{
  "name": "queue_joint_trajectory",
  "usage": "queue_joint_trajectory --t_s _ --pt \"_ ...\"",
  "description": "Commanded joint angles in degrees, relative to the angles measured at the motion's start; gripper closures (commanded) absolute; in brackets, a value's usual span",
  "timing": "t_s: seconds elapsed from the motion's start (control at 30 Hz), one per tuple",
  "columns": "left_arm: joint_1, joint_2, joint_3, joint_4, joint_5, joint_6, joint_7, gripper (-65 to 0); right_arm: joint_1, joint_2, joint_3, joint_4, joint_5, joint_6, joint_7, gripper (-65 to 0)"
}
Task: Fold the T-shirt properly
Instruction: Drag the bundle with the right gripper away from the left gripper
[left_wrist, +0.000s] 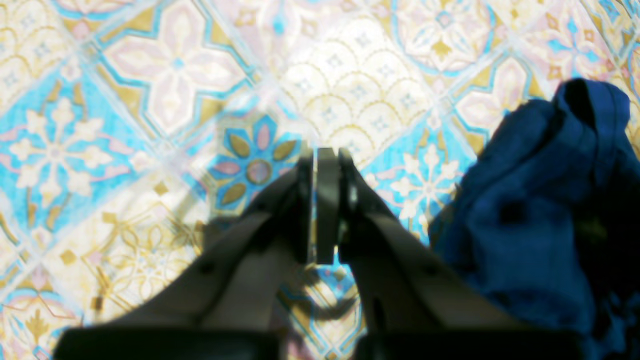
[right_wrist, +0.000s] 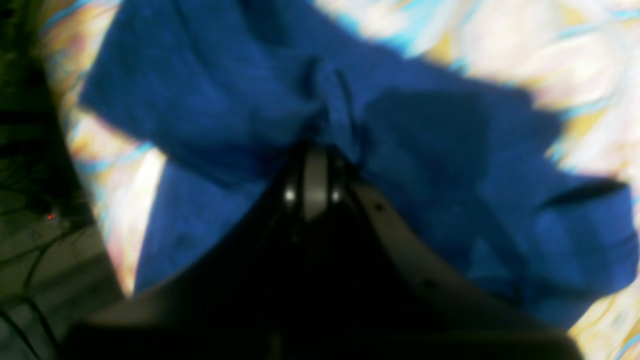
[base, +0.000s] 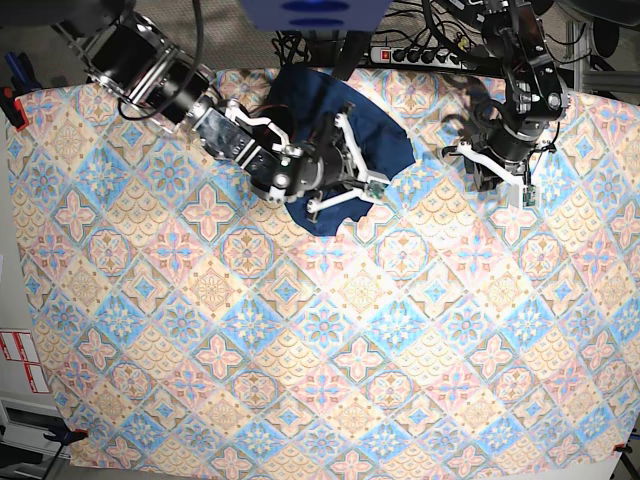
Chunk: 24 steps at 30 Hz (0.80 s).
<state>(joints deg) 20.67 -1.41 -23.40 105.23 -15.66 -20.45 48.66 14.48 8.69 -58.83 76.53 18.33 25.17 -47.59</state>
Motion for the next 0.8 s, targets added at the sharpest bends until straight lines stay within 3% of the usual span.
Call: queue_joint_trajectory --t_s 0.0,0.3,0.47,0.77 --pt "-0.1 -0.3 -0.2 1.1 -0.6 -0.2 -0.9 0.0 2.0 -1.2 0.4 0.3 0.8 0.2 1.4 0.0" --pt "-0.1 -0.4 -0.2 1.1 -1.1 -0.2 -0.9 0.0 4.8 -2.6 6.0 2.1 0.8 0.2 1.1 0.0" --pt "-0.1 -0.6 -0.2 1.1 -1.1 -0.2 -0.9 0.0 0.3 3.0 8.8 12.3 1.1 0.2 -0.1 0.0" --pt "-0.5 -0.3 -0.2 1.0 -1.1 -0.2 -1.0 0.0 -7.9 3.8 8.2 18.9 1.0 0.2 -4.6 0.0"
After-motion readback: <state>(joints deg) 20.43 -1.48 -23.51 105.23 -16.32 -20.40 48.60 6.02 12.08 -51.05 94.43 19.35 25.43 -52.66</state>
